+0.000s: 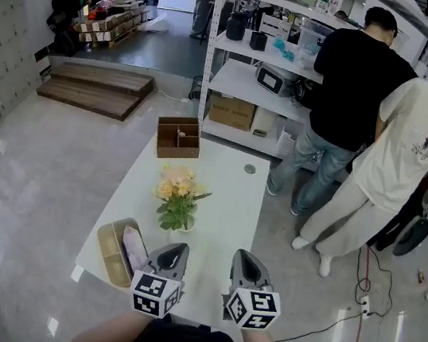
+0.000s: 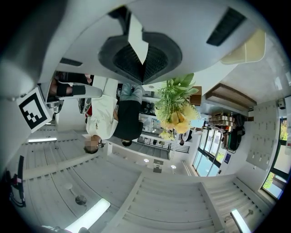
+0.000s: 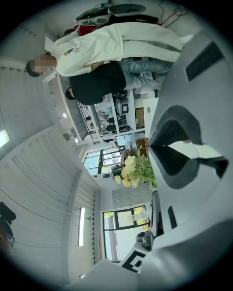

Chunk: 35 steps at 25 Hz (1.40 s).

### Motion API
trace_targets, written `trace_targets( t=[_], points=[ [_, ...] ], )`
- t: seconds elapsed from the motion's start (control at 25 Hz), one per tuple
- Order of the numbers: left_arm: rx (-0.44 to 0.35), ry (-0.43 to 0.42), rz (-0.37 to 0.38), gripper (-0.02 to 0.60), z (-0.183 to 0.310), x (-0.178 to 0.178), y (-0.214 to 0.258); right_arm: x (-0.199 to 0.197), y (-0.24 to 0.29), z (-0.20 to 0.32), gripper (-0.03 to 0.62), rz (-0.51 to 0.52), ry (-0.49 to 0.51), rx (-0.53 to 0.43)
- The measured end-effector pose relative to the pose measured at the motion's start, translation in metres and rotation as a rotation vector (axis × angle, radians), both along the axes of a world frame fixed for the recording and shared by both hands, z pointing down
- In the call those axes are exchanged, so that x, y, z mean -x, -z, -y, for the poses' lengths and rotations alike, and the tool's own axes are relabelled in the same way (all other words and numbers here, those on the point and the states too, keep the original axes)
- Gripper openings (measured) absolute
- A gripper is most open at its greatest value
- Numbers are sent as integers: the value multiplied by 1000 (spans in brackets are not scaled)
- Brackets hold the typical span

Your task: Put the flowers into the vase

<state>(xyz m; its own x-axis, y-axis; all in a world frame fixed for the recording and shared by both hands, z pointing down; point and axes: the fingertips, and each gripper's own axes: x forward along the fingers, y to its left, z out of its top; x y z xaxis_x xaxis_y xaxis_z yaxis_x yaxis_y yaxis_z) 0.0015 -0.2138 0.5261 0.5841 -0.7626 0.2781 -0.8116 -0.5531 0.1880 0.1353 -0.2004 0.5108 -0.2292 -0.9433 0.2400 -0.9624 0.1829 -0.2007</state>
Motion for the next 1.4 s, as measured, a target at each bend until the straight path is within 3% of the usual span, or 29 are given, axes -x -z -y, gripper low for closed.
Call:
trace_targets(
  t=[0.36,1.4],
  points=[
    [-2,13,1,3,4,-2,1,13,-2,0,3,-21,42,4],
    [-6,27,-4,3,7,3,6,17,-7,-1,3,-40,47,26]
  ],
)
